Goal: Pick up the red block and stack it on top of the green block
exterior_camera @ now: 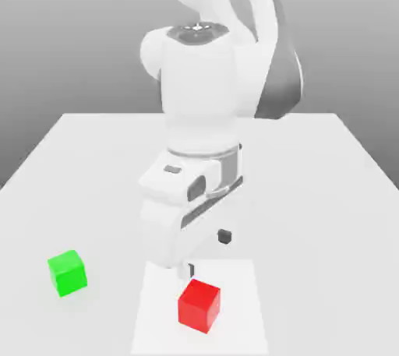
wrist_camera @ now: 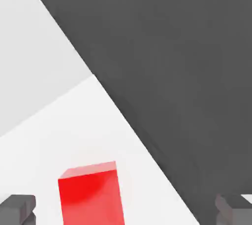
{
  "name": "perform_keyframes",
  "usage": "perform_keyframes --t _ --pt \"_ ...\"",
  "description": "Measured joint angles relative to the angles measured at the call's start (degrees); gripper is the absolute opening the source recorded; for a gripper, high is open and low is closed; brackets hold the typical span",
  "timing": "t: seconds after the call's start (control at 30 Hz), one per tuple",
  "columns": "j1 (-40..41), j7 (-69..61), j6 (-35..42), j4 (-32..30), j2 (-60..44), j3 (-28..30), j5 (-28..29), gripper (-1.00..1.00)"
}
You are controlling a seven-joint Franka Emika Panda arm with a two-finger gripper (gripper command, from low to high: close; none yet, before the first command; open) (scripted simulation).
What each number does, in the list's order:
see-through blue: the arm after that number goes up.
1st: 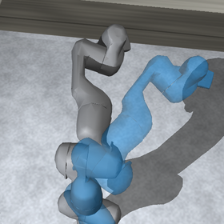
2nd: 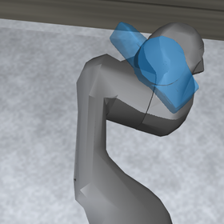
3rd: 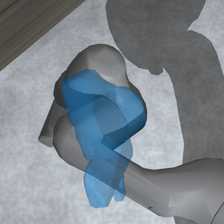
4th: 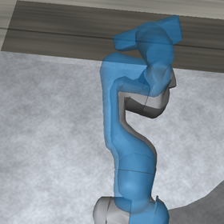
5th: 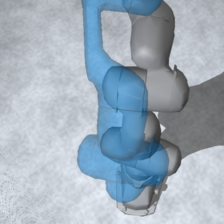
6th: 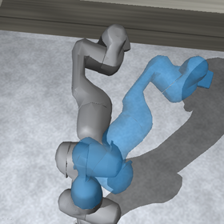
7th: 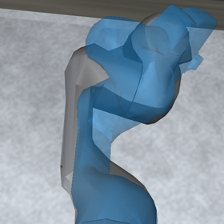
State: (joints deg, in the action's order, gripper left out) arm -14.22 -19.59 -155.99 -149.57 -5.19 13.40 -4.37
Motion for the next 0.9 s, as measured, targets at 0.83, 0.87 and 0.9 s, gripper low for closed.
perform_keyframes --t 0.83,0.87,0.9 --pt "14.6 -17.2 2.1 -2.0 2.9 5.2 3.8 -1.0" --pt "16.7 -19.9 2.6 -2.2 3.6 6.2 4.2 -1.0" --pt "18.7 -22.6 3.1 -2.4 4.3 7.2 4.6 -1.0"
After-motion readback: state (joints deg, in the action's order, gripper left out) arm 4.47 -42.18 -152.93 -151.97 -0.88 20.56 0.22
